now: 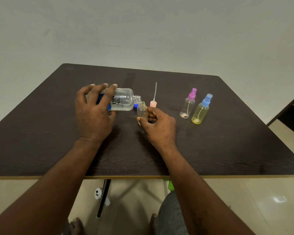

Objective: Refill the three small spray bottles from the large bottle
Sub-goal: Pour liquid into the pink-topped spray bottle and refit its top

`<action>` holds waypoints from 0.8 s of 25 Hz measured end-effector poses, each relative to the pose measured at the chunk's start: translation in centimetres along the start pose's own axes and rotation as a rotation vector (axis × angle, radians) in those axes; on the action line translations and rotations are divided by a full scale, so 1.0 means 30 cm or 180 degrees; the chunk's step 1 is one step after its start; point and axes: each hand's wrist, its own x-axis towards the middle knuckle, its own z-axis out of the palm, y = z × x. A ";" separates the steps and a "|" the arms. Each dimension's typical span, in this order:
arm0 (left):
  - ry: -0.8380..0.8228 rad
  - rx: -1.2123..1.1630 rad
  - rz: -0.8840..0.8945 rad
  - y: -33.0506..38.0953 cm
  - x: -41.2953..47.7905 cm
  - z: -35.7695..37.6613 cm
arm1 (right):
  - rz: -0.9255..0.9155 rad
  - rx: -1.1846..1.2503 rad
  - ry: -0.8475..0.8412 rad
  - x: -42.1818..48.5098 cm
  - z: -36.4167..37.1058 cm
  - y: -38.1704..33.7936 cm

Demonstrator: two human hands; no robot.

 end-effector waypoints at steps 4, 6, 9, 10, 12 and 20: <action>-0.0017 -0.0019 -0.0002 0.002 0.001 -0.003 | 0.0007 0.0026 -0.0007 0.000 -0.002 0.004; -0.0032 -0.0016 -0.0002 0.002 0.001 -0.005 | -0.0001 0.0021 -0.0004 -0.001 -0.002 0.004; -0.0059 0.0011 -0.0009 0.004 0.001 -0.008 | -0.0009 0.0011 0.0002 -0.001 -0.001 0.001; -0.0057 0.0007 -0.0010 0.004 0.000 -0.009 | -0.0013 0.0012 0.0004 -0.001 0.000 0.000; -0.0038 -0.0003 -0.0013 0.006 -0.002 -0.010 | -0.0020 0.0013 0.0009 -0.003 0.000 0.000; -0.0013 0.0068 -0.0002 0.002 0.000 -0.003 | -0.0001 -0.0006 0.0014 -0.001 -0.001 0.001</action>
